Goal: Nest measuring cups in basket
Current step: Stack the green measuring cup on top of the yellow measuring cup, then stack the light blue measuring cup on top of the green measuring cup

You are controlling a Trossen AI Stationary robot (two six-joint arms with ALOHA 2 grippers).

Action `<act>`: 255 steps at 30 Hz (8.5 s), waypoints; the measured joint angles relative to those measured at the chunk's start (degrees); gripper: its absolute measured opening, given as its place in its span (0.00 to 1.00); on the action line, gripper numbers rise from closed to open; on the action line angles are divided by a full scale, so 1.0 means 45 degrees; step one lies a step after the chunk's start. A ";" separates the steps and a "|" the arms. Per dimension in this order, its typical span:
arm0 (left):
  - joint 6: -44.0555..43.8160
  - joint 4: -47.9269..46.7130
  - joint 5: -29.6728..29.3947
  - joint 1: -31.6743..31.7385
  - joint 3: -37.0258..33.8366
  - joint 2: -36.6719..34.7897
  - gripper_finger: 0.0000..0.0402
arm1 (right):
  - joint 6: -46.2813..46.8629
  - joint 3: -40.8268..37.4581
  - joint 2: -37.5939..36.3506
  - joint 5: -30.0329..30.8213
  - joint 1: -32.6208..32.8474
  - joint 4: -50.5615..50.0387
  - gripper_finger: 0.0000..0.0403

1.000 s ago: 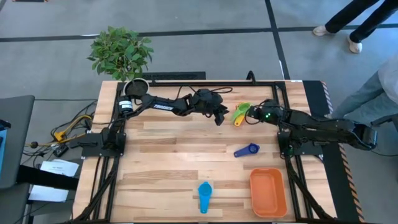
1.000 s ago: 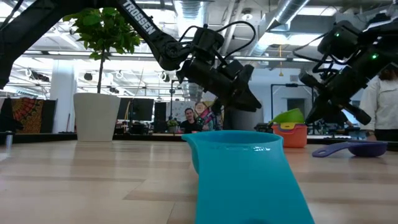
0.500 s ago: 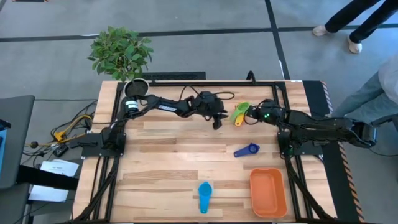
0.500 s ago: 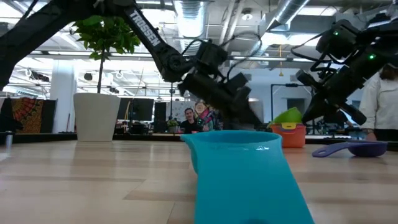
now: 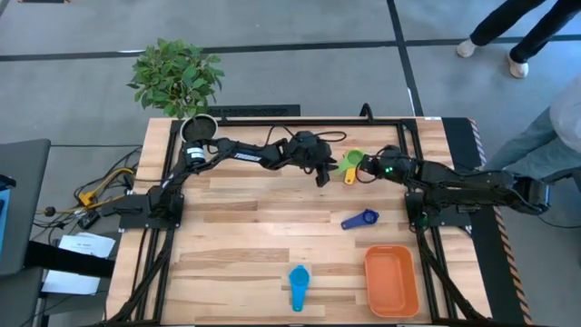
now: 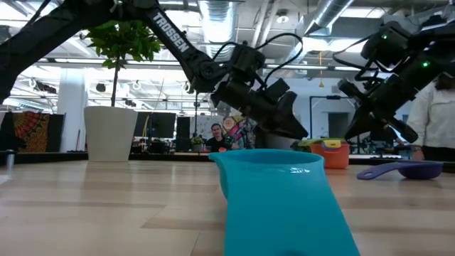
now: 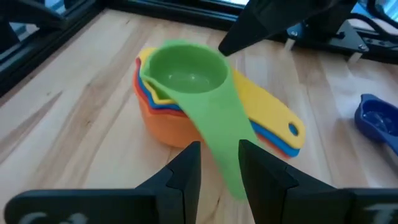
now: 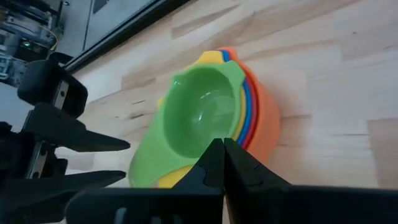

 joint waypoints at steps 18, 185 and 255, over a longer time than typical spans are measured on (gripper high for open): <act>-0.0107 -0.4554 -0.2366 0.0173 0.1916 0.0137 0.24 | 0.3067 -0.0010 0.0024 0.1969 0.2605 -0.0979 0.01; -0.6972 -1.2797 -0.3734 -0.7121 0.4585 -0.0913 0.06 | 0.2689 0.1299 0.3114 0.7434 1.6684 0.4475 0.12; 0.1747 -1.1980 0.1548 0.1807 0.7193 -0.0923 0.34 | 0.2451 -0.2832 0.0777 -0.0823 0.2914 0.9456 0.01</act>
